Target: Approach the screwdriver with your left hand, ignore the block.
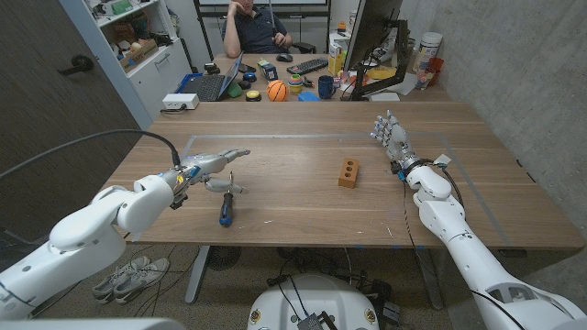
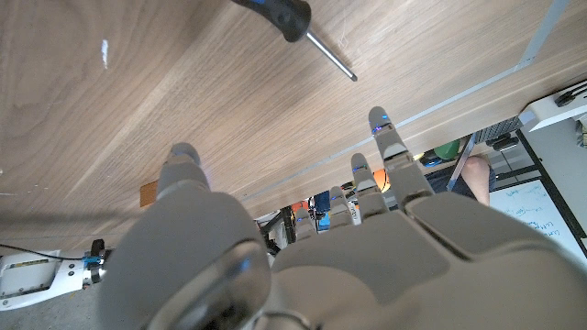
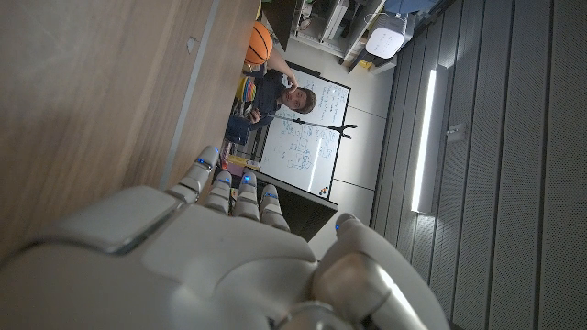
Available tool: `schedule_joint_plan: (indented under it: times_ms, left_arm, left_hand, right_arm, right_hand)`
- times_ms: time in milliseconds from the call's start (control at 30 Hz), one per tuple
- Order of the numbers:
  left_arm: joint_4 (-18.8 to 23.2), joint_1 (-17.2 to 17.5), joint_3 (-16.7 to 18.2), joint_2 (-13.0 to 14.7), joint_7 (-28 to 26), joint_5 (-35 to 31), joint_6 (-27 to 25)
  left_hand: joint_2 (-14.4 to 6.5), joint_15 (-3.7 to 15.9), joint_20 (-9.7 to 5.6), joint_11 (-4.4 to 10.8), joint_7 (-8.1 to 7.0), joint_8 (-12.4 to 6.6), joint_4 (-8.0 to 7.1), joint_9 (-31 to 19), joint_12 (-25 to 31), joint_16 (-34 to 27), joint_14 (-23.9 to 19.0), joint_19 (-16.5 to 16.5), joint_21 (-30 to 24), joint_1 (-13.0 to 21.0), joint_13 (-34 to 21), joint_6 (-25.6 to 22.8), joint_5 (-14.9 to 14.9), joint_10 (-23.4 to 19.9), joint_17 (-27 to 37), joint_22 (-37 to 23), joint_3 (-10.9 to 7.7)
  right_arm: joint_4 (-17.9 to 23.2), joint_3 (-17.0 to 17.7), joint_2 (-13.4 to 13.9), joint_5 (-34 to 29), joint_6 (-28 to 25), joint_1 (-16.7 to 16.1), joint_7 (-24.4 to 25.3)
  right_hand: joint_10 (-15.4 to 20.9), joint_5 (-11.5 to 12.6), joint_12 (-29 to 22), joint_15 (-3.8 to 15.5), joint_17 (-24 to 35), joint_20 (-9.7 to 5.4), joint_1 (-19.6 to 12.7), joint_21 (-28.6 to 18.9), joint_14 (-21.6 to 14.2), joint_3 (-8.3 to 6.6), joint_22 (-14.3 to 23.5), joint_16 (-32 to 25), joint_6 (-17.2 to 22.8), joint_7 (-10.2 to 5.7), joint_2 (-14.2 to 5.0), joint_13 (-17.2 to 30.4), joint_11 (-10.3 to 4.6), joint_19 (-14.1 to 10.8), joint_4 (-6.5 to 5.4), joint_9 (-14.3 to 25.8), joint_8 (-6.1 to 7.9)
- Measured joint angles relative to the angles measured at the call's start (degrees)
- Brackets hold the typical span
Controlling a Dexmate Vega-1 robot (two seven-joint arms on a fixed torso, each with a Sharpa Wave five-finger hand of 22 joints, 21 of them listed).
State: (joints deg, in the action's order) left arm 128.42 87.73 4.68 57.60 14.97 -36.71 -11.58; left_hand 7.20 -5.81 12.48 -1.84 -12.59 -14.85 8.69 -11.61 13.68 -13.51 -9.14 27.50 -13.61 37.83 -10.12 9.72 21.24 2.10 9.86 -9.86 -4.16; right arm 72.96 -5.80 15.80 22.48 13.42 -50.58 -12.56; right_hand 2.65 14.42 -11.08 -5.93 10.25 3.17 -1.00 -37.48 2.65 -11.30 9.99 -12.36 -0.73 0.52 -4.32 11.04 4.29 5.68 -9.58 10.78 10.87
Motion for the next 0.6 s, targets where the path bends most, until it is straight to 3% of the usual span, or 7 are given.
schedule_joint_plan:
  times_ms: [200,600]
  left_arm:
    - [0.6,0.5,0.0,1.2,1.7,0.1,-1.6]
    - [1.4,0.9,0.0,2.9,3.9,0.1,-4.0]
  left_hand:
    - [0.1,0.79,-0.12,1.00,0.00,-0.23,0.00,0.0,0.2,0.5,-1.9,1.3,0.7,1.8,0.0,-0.6,0.6,-2.7,0.0,0.0,0.00]
    - [-1.7,1.09,-0.19,1.54,0.01,-2.62,0.51,-0.3,-0.4,1.9,-3.8,4.5,1.8,9.7,0.0,-8.7,1.5,-6.3,0.0,0.0,-0.81]
  right_arm:
    - [0.4,0.1,0.1,0.0,0.0,-0.2,0.3]
    - [1.0,0.4,0.3,0.1,-0.1,-0.8,0.8]
  right_hand:
    - [0.0,0.0,0.0,0.00,0.0,0.00,0.0,0.2,0.0,0.00,0.0,0.0,0.0,0.00,0.00,0.0,0.00,0.0,0.00,0.0,0.00]
    - [0.0,0.0,0.0,0.00,0.0,0.00,0.0,0.7,0.0,0.36,0.0,0.0,0.0,0.00,0.00,0.0,0.01,0.0,-0.04,0.0,0.00]
